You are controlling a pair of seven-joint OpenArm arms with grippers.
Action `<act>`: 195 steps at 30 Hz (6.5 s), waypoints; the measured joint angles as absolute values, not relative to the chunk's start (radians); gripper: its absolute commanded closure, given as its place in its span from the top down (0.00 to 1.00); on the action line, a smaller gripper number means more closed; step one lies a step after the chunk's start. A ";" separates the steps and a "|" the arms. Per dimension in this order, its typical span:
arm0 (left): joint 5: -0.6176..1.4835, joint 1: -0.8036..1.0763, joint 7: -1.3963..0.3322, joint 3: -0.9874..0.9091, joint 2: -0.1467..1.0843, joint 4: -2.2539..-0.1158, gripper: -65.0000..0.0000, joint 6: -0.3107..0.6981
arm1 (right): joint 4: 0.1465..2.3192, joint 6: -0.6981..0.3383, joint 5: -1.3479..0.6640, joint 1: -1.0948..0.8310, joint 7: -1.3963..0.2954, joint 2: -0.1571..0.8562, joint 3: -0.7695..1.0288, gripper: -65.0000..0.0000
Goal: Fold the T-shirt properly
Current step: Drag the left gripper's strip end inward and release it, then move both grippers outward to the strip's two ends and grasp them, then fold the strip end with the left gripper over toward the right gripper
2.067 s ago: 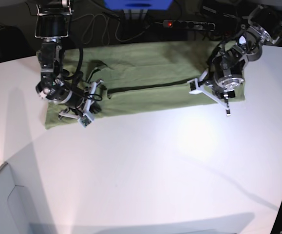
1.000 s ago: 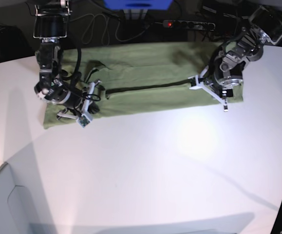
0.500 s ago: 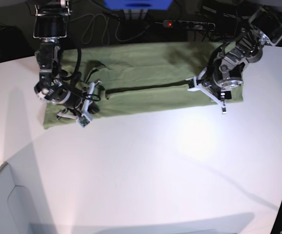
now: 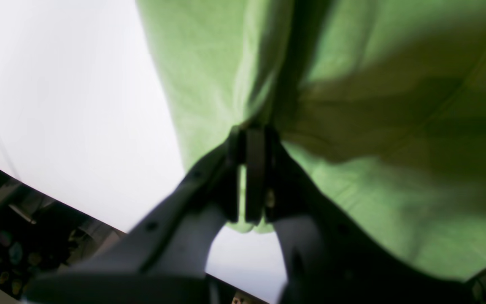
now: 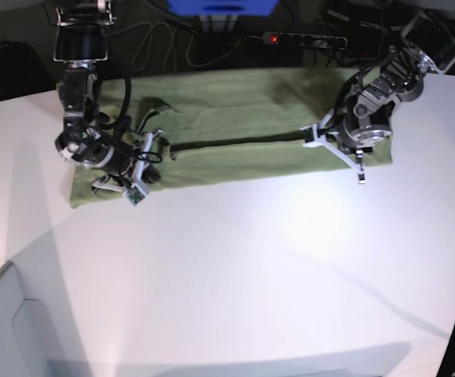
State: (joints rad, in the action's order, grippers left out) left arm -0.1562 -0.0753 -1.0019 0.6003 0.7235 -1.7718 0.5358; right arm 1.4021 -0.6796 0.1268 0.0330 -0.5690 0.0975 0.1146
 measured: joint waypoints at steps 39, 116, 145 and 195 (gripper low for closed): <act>-0.289 0.150 -1.130 0.549 0.723 -1.985 0.35 0.532 | 1.401 -0.680 0.135 0.040 -0.577 0.097 0.113 0.00; 0.587 0.201 -0.992 -0.790 0.254 -1.601 0.65 0.532 | 1.931 -0.681 0.157 -0.338 -0.627 0.121 0.355 0.00; 0.596 0.268 -0.847 -0.677 0.258 -1.474 0.27 0.532 | 1.953 -0.681 0.157 -0.369 -0.624 0.121 0.356 0.00; 0.102 0.212 -0.877 0.142 -0.025 -1.916 0.00 0.517 | 2.047 -0.680 0.156 -0.410 -0.627 0.083 0.589 0.00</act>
